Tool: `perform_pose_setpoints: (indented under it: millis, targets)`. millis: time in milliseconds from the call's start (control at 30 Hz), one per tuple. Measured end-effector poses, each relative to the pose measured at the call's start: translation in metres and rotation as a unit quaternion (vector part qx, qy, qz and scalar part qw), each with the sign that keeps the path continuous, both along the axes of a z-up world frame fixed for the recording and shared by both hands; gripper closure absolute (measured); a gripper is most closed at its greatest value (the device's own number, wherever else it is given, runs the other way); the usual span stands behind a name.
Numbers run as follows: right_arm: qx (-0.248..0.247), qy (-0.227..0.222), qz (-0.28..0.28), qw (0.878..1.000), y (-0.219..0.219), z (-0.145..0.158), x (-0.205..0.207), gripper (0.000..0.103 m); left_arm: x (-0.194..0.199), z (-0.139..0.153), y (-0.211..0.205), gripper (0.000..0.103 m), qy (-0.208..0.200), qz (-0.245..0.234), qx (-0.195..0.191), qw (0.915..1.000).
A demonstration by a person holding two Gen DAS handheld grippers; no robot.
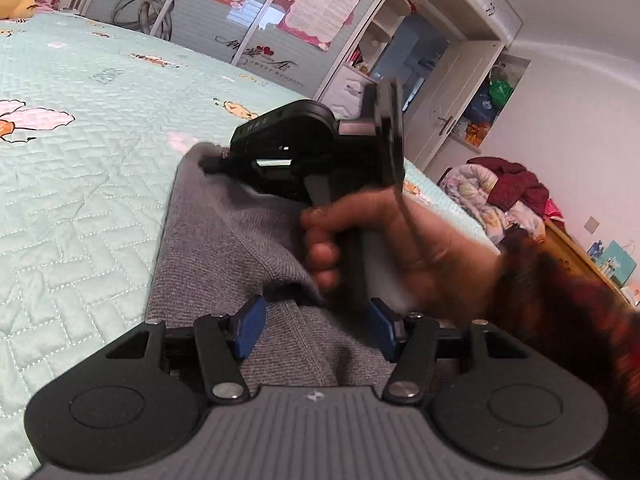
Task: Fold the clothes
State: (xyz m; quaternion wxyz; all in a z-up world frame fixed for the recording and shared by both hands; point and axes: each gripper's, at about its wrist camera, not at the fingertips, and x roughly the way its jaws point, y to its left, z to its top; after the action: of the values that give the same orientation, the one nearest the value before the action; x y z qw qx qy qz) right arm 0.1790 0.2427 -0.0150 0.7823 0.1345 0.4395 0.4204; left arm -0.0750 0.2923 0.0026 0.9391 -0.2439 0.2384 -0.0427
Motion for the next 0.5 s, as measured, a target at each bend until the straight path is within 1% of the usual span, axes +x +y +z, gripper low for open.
perform_pose_setpoints:
  millis: [67, 200, 233, 300, 367, 400, 467, 500]
  targets:
    - [0.058, 0.017, -0.016, 0.998, -0.009, -0.012, 0.006, 0.103, 0.001, 0.0, 0.0, 0.043, 0.0, 0.0, 0.0, 1.0]
    - [0.049, 0.004, -0.015, 0.999, -0.01, -0.009, 0.003, 0.103, 0.002, 0.001, -0.001, 0.043, 0.0, 0.0, 0.003, 1.0]
    - [0.048, 0.003, -0.016, 0.999, -0.011, -0.006, 0.001, 0.1, 0.001, 0.0, -0.001, 0.043, 0.0, 0.0, 0.003, 1.0]
    - [0.073, 0.004, -0.012, 0.997, -0.017, 0.004, -0.007, 0.093, -0.002, -0.001, -0.001, 0.043, 0.0, -0.001, 0.003, 1.0]
    - [0.118, 0.003, -0.027, 0.993, -0.033, 0.013, -0.012, 0.093, -0.003, -0.002, -0.001, 0.043, 0.0, -0.001, 0.002, 1.0]
    - [0.133, 0.003, -0.032, 0.991, -0.039, 0.016, -0.013, 0.093, -0.003, -0.002, -0.001, 0.043, 0.0, -0.001, 0.001, 1.0]
    - [0.112, 0.006, -0.034, 0.993, -0.033, 0.014, -0.004, 0.093, -0.004, -0.003, -0.001, 0.043, -0.001, -0.001, -0.002, 1.0]
    - [0.093, 0.01, -0.033, 0.995, -0.028, 0.01, 0.0, 0.091, -0.004, -0.003, 0.0, 0.043, -0.001, -0.001, -0.005, 1.0]
